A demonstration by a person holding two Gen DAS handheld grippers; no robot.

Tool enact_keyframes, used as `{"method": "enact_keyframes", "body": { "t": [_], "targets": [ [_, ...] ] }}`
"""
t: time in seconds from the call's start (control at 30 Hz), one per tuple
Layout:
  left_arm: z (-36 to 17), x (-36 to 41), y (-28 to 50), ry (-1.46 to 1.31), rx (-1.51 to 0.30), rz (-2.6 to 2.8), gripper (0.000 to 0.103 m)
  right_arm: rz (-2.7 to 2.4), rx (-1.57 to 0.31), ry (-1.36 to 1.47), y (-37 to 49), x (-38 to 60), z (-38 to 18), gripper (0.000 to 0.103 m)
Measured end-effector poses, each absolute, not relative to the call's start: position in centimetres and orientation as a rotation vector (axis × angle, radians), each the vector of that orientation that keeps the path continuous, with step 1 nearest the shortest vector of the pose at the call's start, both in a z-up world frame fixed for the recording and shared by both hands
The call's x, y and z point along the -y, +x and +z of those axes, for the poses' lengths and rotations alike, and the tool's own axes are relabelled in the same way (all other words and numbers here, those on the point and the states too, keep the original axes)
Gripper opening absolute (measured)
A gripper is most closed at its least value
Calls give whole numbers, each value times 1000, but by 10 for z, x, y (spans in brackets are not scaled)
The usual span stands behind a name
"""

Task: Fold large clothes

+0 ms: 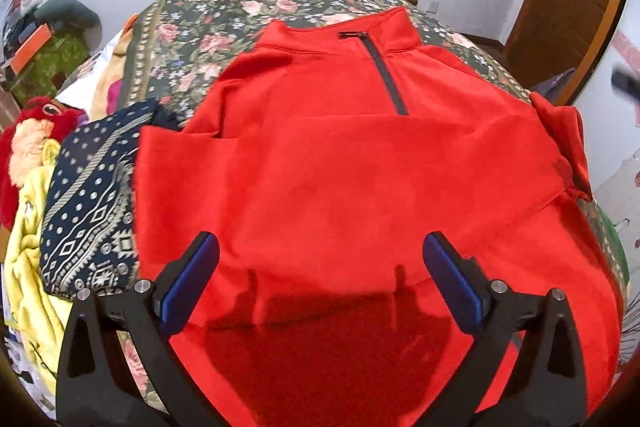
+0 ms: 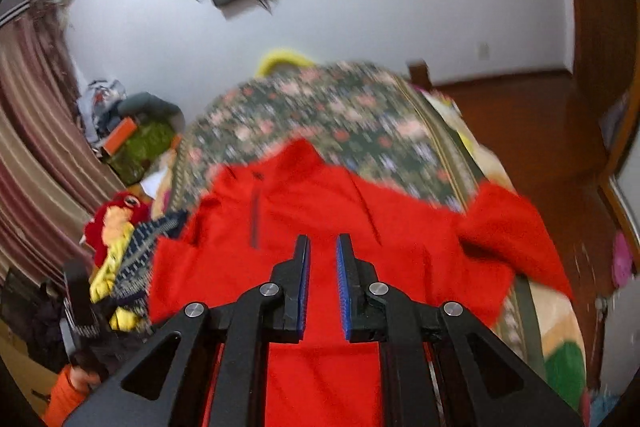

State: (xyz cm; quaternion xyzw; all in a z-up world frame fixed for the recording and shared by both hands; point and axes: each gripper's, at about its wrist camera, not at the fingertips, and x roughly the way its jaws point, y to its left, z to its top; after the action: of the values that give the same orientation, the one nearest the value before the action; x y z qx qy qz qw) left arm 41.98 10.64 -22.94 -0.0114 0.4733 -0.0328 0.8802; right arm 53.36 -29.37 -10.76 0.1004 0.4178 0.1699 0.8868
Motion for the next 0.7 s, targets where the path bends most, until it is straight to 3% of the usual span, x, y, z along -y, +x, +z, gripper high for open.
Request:
{"method": "enact_keyframes", "body": {
  "t": [0.57, 0.7],
  "targets": [
    [-215, 158, 528, 225, -996, -360, 102, 138, -1063, 354, 483, 474, -212, 9],
    [-232, 201, 550, 271, -1031, -409, 90, 127, -1084, 355, 479, 483, -226, 9]
  ]
}}
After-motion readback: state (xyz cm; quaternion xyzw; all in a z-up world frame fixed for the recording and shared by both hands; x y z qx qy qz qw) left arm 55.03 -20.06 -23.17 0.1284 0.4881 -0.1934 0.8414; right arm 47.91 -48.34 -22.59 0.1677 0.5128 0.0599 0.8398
